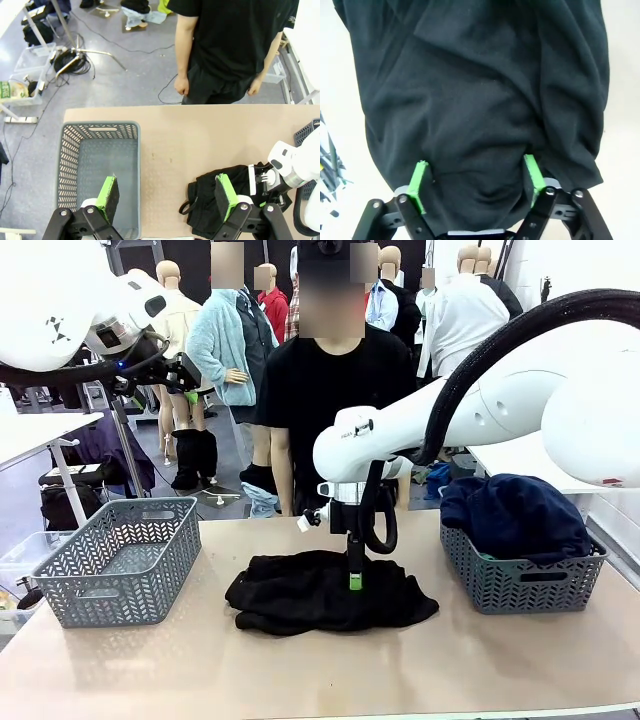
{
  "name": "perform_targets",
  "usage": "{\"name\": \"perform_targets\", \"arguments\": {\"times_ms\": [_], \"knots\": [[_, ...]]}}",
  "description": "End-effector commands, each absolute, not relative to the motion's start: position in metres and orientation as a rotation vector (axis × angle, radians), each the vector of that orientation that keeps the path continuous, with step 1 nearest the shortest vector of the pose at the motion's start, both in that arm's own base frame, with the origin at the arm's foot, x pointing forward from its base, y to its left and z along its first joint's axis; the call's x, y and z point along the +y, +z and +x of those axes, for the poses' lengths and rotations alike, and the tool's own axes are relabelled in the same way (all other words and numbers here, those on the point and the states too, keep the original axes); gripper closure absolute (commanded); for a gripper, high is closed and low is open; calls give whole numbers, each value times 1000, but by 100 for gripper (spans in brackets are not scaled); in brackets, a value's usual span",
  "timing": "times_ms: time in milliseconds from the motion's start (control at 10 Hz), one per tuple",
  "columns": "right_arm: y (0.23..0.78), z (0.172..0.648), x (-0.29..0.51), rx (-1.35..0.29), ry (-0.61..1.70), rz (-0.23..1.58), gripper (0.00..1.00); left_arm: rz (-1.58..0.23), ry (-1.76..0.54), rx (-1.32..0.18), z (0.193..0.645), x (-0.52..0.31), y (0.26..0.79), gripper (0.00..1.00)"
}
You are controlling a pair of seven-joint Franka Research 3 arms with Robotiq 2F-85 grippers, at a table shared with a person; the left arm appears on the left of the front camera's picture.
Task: Sort the tops and bottoms.
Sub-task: Lift clothes from the center of the table with your right hand.
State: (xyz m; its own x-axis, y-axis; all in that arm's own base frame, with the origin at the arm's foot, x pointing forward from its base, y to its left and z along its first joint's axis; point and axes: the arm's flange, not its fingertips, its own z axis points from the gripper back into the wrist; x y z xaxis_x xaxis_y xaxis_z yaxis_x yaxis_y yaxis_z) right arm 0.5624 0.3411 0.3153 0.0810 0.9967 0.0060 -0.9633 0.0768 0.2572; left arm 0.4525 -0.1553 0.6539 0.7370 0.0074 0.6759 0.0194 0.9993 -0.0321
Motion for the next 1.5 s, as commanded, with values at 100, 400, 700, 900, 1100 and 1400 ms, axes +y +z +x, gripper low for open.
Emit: {"name": "perform_targets", "arguments": {"times_ms": [100, 400, 700, 900, 1100, 1400], "knots": [[316, 553, 334, 192, 1471, 169, 81, -33, 18, -742, 452, -156, 655, 0], [318, 552, 333, 185, 1486, 170, 100, -33, 18, -742, 452, -156, 655, 0], [346, 551, 332, 169, 1508, 121, 100, -33, 18, -742, 452, -156, 655, 0], [402, 547, 328, 168, 1494, 63, 100, -33, 18, -742, 452, -156, 655, 0], [473, 534, 325, 179, 1527, 40, 100, -33, 18, -742, 452, -156, 655, 0], [562, 507, 313, 37, 1516, -81, 100, -33, 18, -742, 452, -156, 655, 0]]}}
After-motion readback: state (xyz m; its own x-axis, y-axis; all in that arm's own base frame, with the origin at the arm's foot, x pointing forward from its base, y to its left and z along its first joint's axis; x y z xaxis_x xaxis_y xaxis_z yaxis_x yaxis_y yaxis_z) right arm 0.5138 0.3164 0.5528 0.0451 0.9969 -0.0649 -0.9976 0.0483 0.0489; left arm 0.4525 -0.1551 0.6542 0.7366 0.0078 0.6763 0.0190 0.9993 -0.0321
